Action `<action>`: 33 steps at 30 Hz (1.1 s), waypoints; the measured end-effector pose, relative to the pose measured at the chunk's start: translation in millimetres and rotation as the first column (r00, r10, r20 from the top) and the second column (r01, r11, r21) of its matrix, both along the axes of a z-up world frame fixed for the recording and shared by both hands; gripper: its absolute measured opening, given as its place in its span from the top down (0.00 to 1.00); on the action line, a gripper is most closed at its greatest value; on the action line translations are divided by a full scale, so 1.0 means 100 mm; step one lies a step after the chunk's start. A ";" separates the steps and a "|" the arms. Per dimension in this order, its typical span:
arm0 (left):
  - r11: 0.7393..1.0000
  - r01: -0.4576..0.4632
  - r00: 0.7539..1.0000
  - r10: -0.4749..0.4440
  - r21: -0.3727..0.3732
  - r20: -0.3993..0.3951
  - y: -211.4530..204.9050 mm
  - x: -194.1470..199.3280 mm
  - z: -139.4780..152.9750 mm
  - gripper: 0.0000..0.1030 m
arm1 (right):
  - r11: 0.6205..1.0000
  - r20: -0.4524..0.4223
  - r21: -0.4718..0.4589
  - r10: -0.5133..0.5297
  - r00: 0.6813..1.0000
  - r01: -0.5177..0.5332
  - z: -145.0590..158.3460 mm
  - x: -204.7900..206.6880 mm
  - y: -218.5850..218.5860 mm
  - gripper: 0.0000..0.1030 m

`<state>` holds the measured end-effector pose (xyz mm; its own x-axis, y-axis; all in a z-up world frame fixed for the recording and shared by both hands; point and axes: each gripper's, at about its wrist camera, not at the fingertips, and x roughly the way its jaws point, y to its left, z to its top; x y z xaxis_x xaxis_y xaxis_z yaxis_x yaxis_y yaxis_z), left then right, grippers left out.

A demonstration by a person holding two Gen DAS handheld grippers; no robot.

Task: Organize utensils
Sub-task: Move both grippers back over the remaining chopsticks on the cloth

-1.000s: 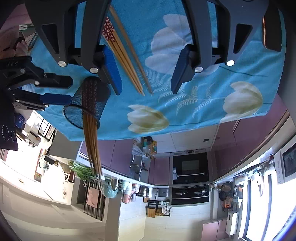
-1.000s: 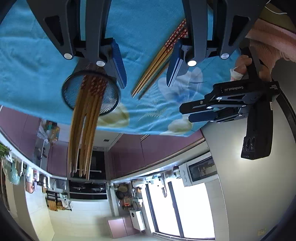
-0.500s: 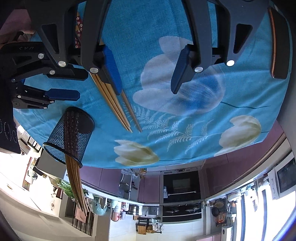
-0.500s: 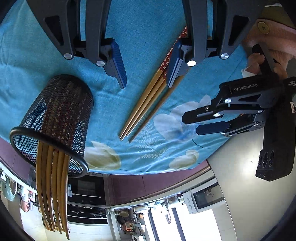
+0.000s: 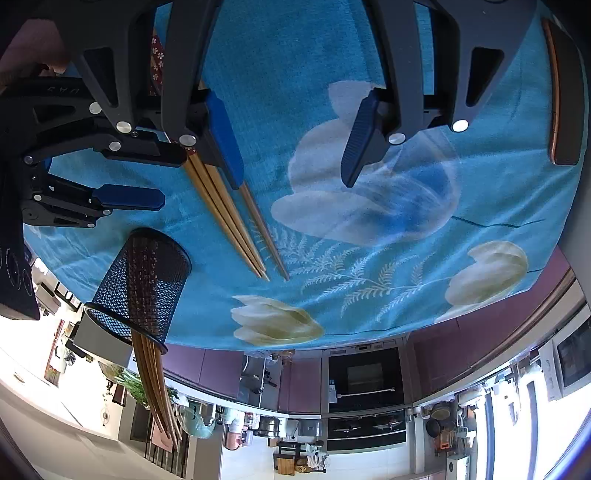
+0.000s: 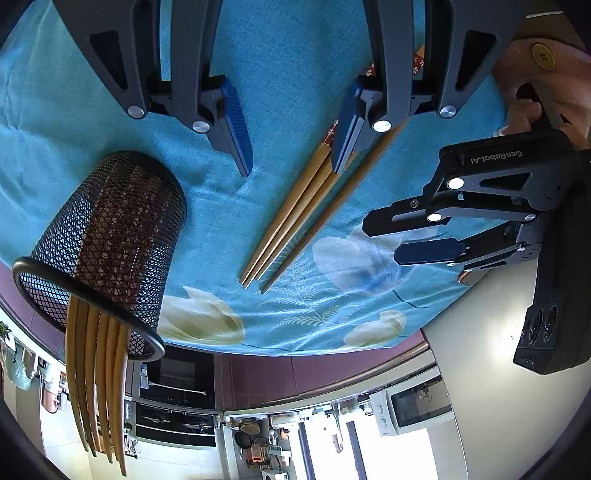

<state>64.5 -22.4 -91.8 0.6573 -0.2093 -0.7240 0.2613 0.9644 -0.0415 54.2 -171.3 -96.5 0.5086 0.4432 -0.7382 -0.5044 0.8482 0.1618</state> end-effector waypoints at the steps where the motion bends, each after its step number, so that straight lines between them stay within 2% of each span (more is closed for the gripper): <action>1: 1.000 0.002 1.000 -0.002 0.000 -0.002 0.00 0.00 0.00 0.47 | 1.000 0.001 -0.001 0.001 1.000 -0.001 0.00 0.00 0.01 0.59; 10: 1.000 0.020 1.000 -0.020 0.001 -0.011 -0.04 0.04 -0.04 0.47 | 0.999 0.022 -0.043 0.003 1.000 -0.003 -0.01 0.00 0.06 0.59; 21: 0.999 0.036 0.999 -0.036 0.005 -0.023 -0.09 0.09 -0.07 0.47 | 0.999 -0.006 -0.047 -0.016 1.000 0.015 -0.03 0.02 0.02 0.59; 33: 0.998 0.066 0.996 -0.065 0.018 -0.068 -0.20 0.21 -0.16 0.54 | 0.999 -0.009 -0.051 -0.021 1.000 0.021 -0.03 0.04 0.02 0.59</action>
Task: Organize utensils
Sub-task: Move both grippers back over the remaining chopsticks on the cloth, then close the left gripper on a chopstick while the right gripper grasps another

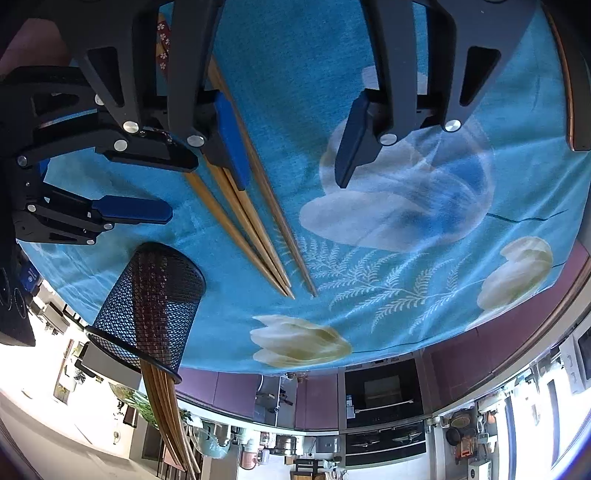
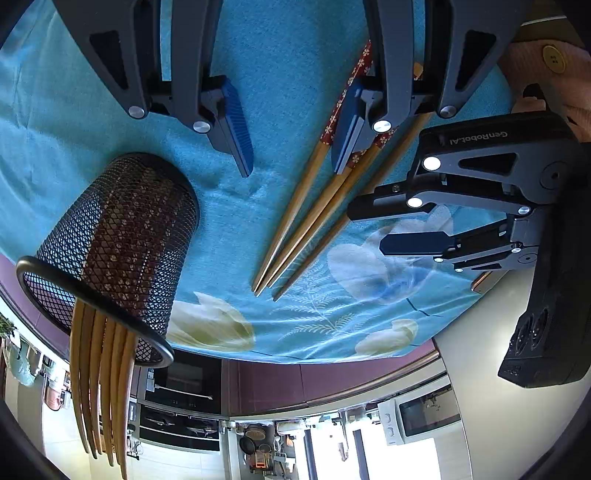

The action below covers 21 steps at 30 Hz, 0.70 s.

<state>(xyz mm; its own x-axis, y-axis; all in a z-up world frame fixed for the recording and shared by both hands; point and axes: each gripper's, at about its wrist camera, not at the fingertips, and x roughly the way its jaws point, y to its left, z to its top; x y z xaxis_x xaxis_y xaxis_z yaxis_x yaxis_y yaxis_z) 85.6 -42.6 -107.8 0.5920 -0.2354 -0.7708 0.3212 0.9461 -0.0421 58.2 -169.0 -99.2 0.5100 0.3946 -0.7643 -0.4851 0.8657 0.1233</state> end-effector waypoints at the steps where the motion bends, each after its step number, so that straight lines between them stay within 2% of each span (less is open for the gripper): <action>1: 1.000 0.002 1.000 -0.002 0.001 0.000 0.00 0.00 0.00 0.55 | 1.000 0.000 0.000 0.000 1.000 0.000 0.00 0.00 0.00 0.59; 15: 1.000 0.024 1.000 -0.025 -0.012 -0.018 -0.03 0.04 -0.04 0.65 | 1.000 0.008 -0.010 -0.006 1.000 0.006 0.00 0.06 0.01 0.62; 21: 0.998 0.047 0.998 -0.048 -0.034 -0.034 -0.03 0.06 -0.03 0.79 | 1.000 0.012 -0.020 -0.013 1.000 0.013 0.00 0.10 0.03 0.67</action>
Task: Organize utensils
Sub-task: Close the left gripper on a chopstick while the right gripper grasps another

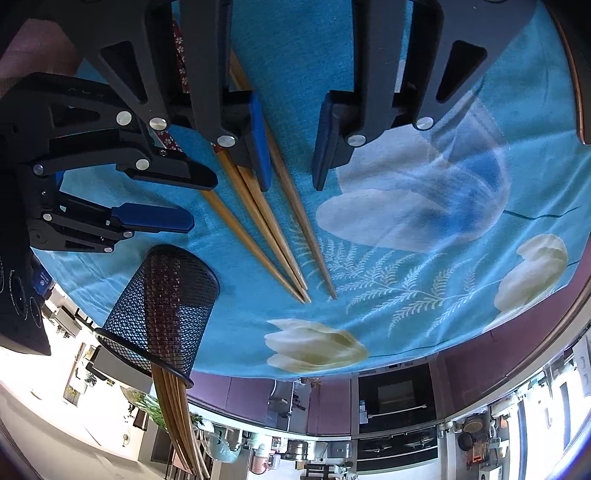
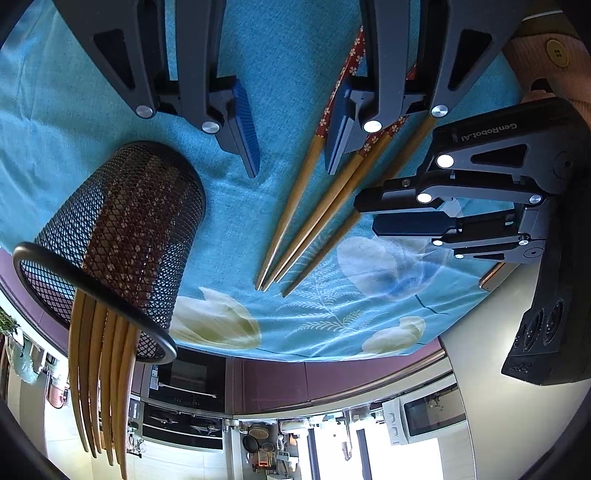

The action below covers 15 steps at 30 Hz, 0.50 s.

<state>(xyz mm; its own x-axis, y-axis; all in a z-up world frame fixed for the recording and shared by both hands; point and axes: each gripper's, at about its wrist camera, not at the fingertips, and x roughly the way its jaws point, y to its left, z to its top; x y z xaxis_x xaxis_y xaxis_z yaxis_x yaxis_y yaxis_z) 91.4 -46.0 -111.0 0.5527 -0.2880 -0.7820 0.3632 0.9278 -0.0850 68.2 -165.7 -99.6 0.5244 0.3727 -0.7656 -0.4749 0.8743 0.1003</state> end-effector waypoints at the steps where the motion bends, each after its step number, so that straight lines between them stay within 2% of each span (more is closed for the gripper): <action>1: 1.000 0.003 1.000 -0.003 -0.005 -0.005 0.00 0.01 0.00 0.81 | 1.000 0.001 -0.001 -0.001 1.000 0.001 0.00 0.01 0.00 0.68; 8: 1.000 0.004 1.000 -0.005 -0.026 -0.028 0.00 0.08 -0.01 0.87 | 1.000 -0.005 0.007 -0.019 1.000 0.019 -0.01 0.08 0.04 0.77; 12: 0.999 -0.012 0.999 0.011 -0.049 -0.038 0.02 0.09 -0.02 0.88 | 0.997 -0.024 0.047 -0.052 0.998 0.053 -0.01 0.12 -0.03 0.88; 15: 0.998 -0.028 0.999 0.025 -0.061 -0.039 0.04 0.09 -0.01 0.90 | 0.993 -0.047 0.094 -0.074 0.996 0.078 -0.02 0.13 -0.10 0.93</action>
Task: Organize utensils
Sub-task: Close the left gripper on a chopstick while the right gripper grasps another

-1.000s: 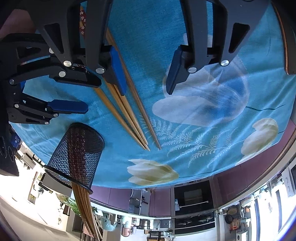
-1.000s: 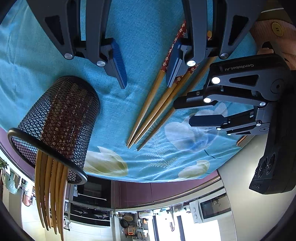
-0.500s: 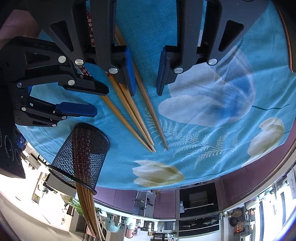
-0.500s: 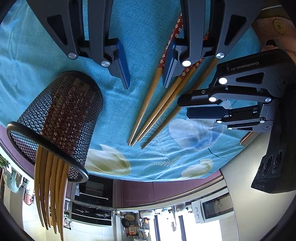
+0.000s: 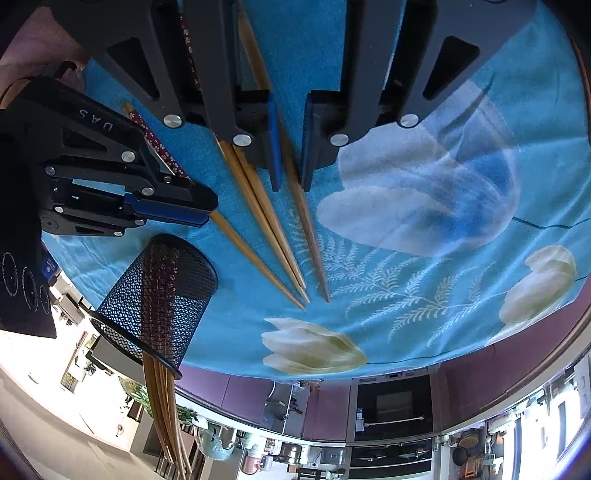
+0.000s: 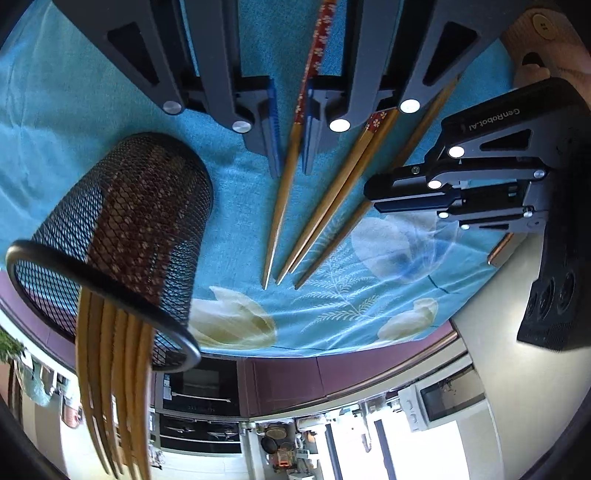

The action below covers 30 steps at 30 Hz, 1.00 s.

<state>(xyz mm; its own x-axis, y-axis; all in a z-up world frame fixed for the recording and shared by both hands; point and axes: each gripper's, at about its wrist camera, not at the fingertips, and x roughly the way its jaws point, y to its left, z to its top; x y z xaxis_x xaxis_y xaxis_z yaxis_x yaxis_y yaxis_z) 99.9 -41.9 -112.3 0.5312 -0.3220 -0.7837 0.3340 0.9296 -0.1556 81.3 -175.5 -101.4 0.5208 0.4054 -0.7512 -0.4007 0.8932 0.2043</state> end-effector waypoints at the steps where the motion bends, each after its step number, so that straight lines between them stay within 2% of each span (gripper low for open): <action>1: 1.000 -0.005 1.000 0.005 -0.004 0.000 0.01 -0.01 0.00 0.92 | 1.000 -0.003 0.012 -0.009 1.000 0.009 0.00 0.00 -0.02 0.93; 7: 1.000 -0.021 0.999 0.022 -0.021 0.023 0.07 -0.07 0.08 0.92 | 0.997 0.011 0.067 -0.029 1.000 0.028 0.07 -0.05 -0.12 0.94; 14: 1.000 -0.001 1.000 0.001 -0.025 0.015 0.07 -0.15 0.08 0.92 | 0.996 -0.001 0.090 0.023 1.000 -0.023 0.11 -0.11 -0.10 0.94; 21: 0.999 0.032 0.999 -0.032 -0.010 -0.006 0.05 -0.15 0.02 0.92 | 0.996 -0.042 0.068 0.055 0.998 -0.052 0.02 -0.09 -0.01 0.94; 30: 0.998 0.064 0.997 -0.064 -0.007 -0.032 0.03 0.02 -0.03 0.88 | 0.997 -0.038 0.031 0.070 0.997 -0.068 0.01 0.03 0.11 0.92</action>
<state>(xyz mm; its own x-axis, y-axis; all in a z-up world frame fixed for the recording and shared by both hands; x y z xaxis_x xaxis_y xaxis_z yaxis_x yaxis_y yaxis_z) 101.7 -39.3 -114.9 0.4836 -0.3593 -0.7982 0.3875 0.9055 -0.1729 84.1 -165.0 -100.0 0.4610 0.4622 -0.7575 -0.4523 0.8568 0.2475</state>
